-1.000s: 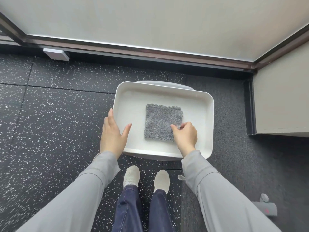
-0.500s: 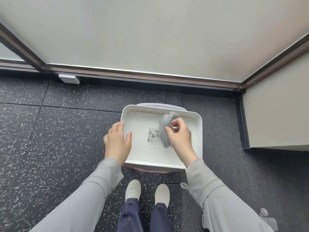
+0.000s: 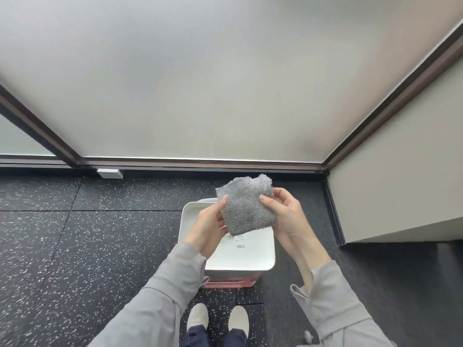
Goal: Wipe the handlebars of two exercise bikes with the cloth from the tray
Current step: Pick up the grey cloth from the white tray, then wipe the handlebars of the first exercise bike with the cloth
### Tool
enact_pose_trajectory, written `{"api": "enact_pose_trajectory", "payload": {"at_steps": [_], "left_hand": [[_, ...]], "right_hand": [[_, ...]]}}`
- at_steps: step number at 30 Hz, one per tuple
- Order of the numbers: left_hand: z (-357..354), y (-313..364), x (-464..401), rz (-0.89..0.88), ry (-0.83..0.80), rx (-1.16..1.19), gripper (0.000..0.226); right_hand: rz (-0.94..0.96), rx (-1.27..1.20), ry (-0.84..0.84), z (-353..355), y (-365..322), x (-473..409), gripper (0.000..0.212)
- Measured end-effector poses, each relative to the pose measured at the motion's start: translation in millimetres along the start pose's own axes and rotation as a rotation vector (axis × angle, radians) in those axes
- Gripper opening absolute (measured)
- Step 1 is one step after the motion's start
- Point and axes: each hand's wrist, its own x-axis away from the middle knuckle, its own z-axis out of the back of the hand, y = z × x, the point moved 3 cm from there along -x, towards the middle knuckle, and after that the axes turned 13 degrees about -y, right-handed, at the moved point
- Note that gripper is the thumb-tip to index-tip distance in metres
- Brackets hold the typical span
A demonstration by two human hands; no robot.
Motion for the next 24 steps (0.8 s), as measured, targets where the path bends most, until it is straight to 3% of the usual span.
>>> {"api": "enact_pose_trajectory", "payload": {"at_steps": [6, 12, 19, 24], "left_hand": [[-32, 14, 37, -0.127, 0.042, -0.296, 0.027], [-90, 32, 56, -0.192, -0.116, -0.651, 0.056], [-156, 24, 82, -0.050, -0.480, -0.663, 0.051], [-196, 12, 105, 0.047, -0.704, -0.740, 0.058]], "right_hand": [[-0.012, 0.290, 0.223, 15, -4, 39, 0.025], [0.249, 0.769, 0.365, -15, -35, 84, 0.023], [0.285, 0.710, 0.532, 5, -52, 146, 0.013], [0.277, 0.740, 0.693, 24, -65, 199, 0.025]]}}
